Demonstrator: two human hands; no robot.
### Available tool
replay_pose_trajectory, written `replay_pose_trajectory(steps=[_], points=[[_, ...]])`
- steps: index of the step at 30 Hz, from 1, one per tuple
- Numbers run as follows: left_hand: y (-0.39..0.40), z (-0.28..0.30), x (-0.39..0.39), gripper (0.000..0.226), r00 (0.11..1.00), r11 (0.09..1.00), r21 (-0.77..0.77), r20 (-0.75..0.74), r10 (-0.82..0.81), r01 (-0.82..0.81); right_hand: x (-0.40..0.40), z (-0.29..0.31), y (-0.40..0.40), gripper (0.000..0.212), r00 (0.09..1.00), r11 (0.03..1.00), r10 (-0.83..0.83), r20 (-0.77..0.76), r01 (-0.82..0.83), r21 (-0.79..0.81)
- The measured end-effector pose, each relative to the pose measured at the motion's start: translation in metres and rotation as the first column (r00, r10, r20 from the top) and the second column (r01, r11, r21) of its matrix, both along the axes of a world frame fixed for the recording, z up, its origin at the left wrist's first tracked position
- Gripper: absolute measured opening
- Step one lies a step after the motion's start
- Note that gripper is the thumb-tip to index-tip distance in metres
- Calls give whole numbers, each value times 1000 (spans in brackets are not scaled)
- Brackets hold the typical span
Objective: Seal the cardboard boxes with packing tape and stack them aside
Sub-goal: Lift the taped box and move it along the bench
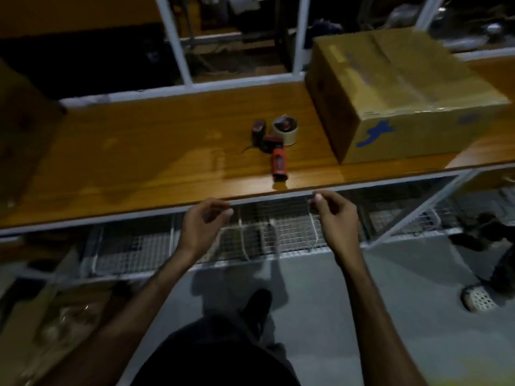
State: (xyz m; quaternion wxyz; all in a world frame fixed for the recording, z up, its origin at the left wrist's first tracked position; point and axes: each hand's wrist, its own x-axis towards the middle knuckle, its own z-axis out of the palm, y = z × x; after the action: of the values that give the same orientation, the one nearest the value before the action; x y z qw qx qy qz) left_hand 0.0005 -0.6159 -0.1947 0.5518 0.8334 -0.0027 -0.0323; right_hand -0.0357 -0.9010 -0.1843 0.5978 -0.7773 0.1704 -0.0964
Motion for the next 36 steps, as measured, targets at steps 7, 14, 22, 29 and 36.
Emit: replay_pose_trajectory(steps=[7,14,22,29,36], points=[[143,7,-98,10,935,935,-27,29,354,-354,-21,3,165,14,934,934,356,26,-357,32],[252,19,-138,16,807,817,-100,126,577,-568,-6,37,302,15,781,784,619,82,-621,-8],[430,60,-113,14,665,697,-156,213,715,-699,75,96,500,22,641,674,730,235,-733,-93],[526,88,-64,23,615,664,-186,260,744,-724,130,127,602,20,631,700,704,327,-695,-166],[595,82,10,27,466,500,-331,183,866,-800,192,151,666,23,613,702,707,354,-669,-243]])
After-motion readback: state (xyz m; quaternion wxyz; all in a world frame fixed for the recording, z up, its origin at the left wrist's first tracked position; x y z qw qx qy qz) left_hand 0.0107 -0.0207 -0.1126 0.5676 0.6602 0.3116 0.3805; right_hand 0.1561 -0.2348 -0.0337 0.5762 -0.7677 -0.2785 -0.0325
